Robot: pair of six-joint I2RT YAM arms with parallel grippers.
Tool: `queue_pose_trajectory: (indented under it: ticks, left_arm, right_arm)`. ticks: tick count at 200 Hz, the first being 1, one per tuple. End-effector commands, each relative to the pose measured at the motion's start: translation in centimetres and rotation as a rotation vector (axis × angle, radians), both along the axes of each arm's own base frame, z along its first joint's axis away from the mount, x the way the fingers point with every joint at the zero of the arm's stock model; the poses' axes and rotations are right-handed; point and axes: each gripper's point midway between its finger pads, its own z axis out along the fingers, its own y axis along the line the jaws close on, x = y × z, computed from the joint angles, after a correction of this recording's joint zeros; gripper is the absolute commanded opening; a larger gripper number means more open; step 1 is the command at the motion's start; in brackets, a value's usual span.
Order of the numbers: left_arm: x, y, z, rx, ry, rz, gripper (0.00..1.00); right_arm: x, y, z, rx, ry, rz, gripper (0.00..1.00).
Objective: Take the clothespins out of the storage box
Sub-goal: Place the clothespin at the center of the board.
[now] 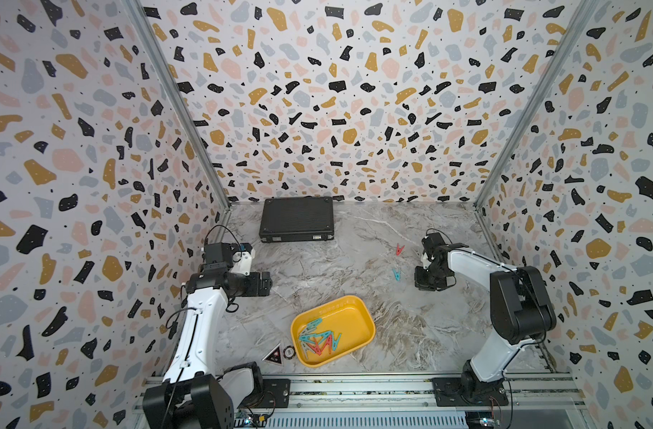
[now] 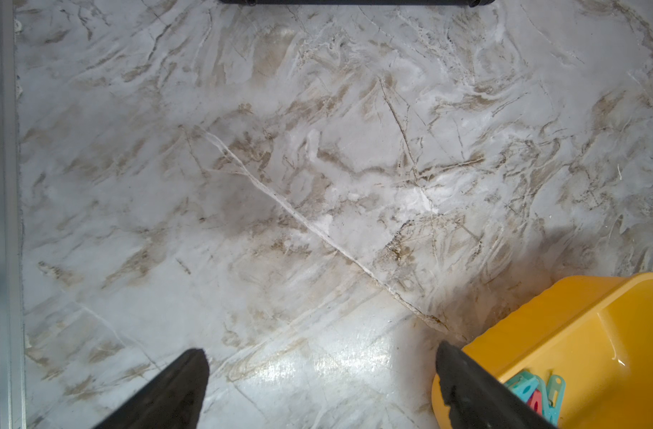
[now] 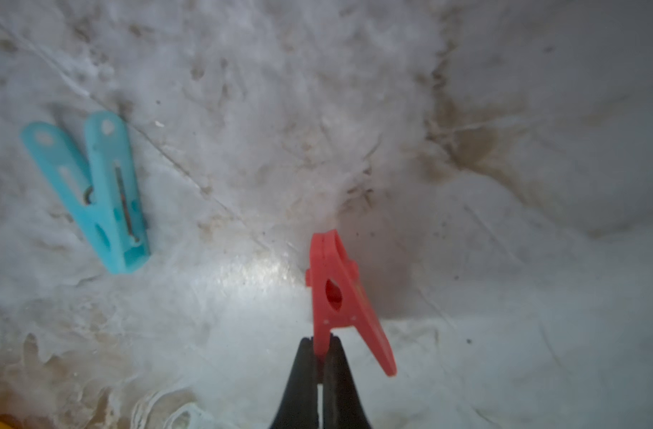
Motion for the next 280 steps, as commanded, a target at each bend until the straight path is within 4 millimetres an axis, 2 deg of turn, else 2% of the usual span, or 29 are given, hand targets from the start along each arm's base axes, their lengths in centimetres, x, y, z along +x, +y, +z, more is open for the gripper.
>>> queue_pose_trajectory:
  ticks: [1, 51, 82, 125, 153, 198, 216, 252, 280]
  left_arm:
    - [0.0, 0.0, 0.3, -0.002, -0.010, -0.008, 1.00]
    - [0.0, -0.1, 0.2, -0.002, -0.010, -0.010, 1.00]
    - [0.0, 0.0, 0.3, -0.001, -0.013, -0.009, 1.00]
    - [0.0, -0.1, 0.3, -0.003, -0.012, -0.010, 1.00]
    - [-0.1, -0.1, 0.2, -0.006, -0.009, -0.011, 1.00]
    - [-0.1, -0.1, 0.3, -0.005, -0.011, -0.011, 1.00]
    - [-0.1, -0.1, 0.2, -0.007, -0.009, -0.012, 1.00]
    - [0.0, -0.2, 0.1, -0.011, -0.005, -0.014, 1.00]
    - [0.0, -0.2, 0.0, -0.014, 0.000, -0.015, 1.00]
  right_arm:
    - [2.5, 0.7, 1.4, 0.034, -0.063, -0.035, 0.00]
    - [3.8, 0.5, -0.3, 0.009, -0.031, -0.078, 0.00]
    - [4.4, 0.8, -0.6, 0.016, -0.029, -0.091, 0.01]
    - [4.3, 1.5, 0.5, 0.068, -0.049, -0.088, 0.26]
    - [4.3, 1.6, 2.4, 0.080, -0.085, -0.073, 0.38]
    - [3.6, 1.8, 6.4, 0.110, -0.134, -0.047, 0.40]
    - [2.9, 2.5, 8.5, 0.160, -0.164, -0.025, 0.40]
    - [0.6, 4.8, 12.9, 0.246, -0.242, 0.079, 0.40]
    - [-2.1, 8.4, 15.6, 0.312, -0.286, 0.234, 0.39]
